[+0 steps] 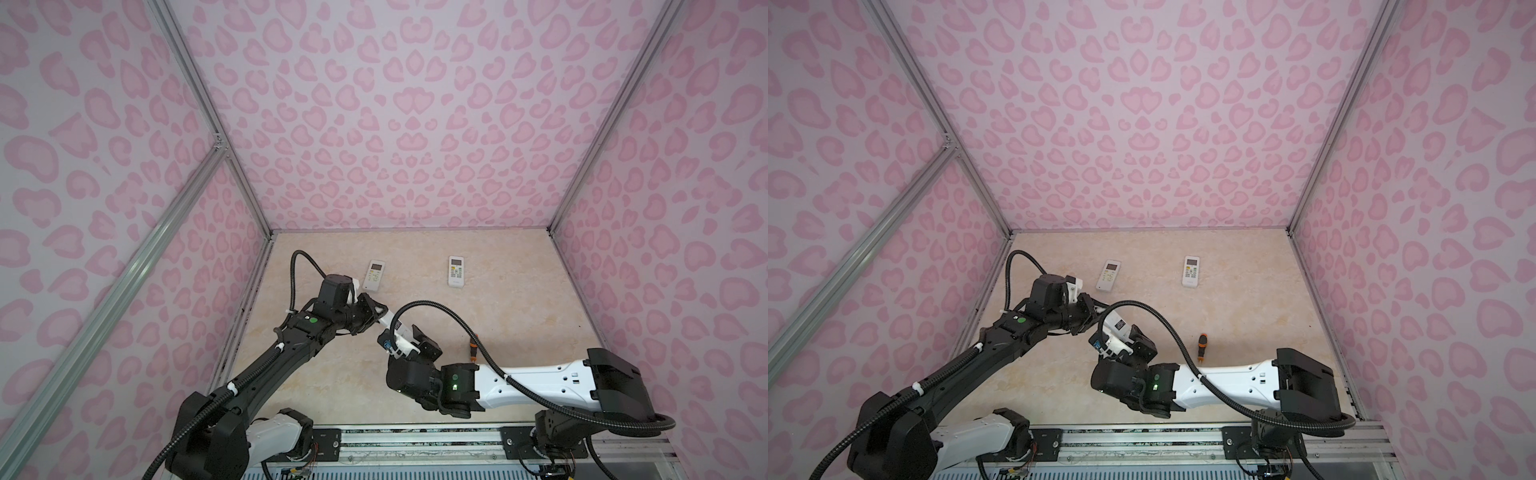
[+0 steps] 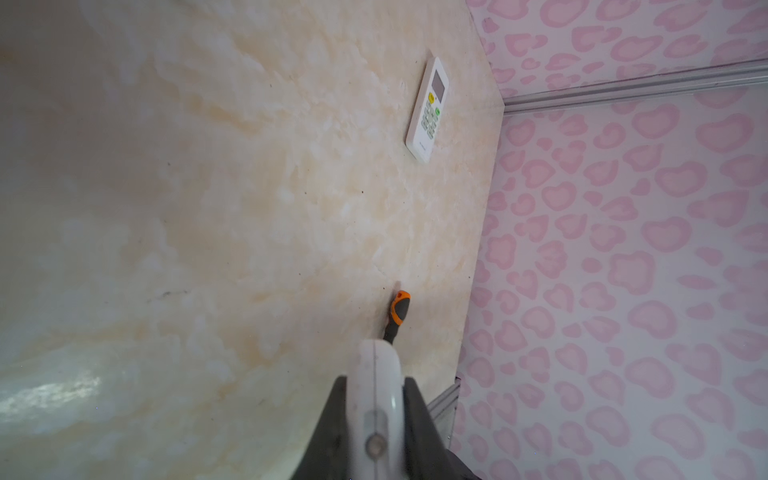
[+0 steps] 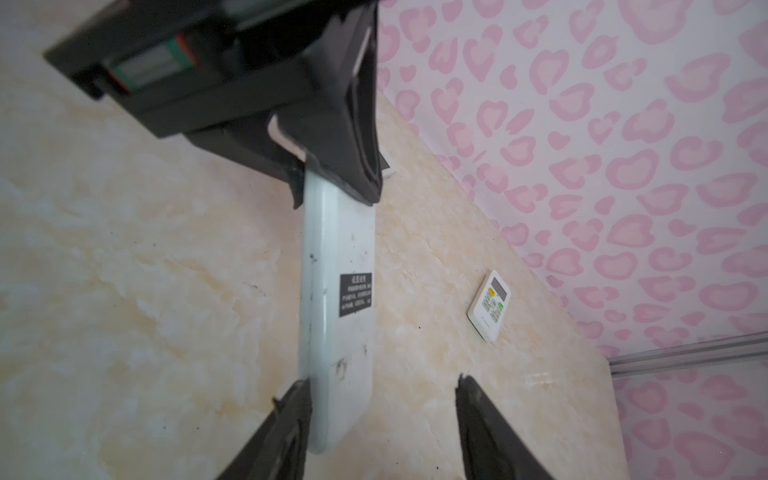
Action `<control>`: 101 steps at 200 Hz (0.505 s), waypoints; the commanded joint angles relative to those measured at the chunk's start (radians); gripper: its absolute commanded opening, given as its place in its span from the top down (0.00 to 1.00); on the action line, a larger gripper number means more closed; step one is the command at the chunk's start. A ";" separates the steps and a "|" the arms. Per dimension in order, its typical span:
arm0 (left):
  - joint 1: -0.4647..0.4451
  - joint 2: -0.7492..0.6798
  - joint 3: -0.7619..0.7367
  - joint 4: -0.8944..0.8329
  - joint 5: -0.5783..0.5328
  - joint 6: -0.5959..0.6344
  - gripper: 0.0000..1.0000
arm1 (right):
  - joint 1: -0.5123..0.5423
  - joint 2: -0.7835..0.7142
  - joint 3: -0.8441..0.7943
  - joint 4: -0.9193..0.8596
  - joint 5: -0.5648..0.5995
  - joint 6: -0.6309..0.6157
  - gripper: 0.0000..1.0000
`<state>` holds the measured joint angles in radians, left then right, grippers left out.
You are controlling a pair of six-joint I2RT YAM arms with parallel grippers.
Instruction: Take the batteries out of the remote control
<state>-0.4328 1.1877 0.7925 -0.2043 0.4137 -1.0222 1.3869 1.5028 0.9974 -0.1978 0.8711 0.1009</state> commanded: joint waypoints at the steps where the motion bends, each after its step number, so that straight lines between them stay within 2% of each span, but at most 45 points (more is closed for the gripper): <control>1: 0.003 -0.041 -0.020 0.051 -0.073 0.096 0.96 | -0.008 -0.037 -0.006 -0.037 -0.047 0.155 0.43; 29: 0.005 -0.084 -0.056 0.125 -0.081 0.086 0.96 | -0.051 -0.091 0.022 -0.080 -0.165 0.301 0.43; 59: 0.005 -0.173 -0.141 0.281 -0.104 0.069 0.96 | -0.151 -0.146 0.003 -0.081 -0.388 0.490 0.42; 84: 0.005 -0.289 -0.250 0.435 -0.120 0.015 0.96 | -0.267 -0.203 -0.099 0.032 -0.615 0.666 0.40; 101: 0.004 -0.357 -0.294 0.477 -0.108 0.007 0.96 | -0.361 -0.229 -0.201 0.210 -0.801 0.772 0.39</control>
<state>-0.4282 0.9020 0.5434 0.0879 0.3107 -0.9848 1.1110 1.2984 0.8970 -0.1951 0.3843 0.6456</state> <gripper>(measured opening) 0.192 0.608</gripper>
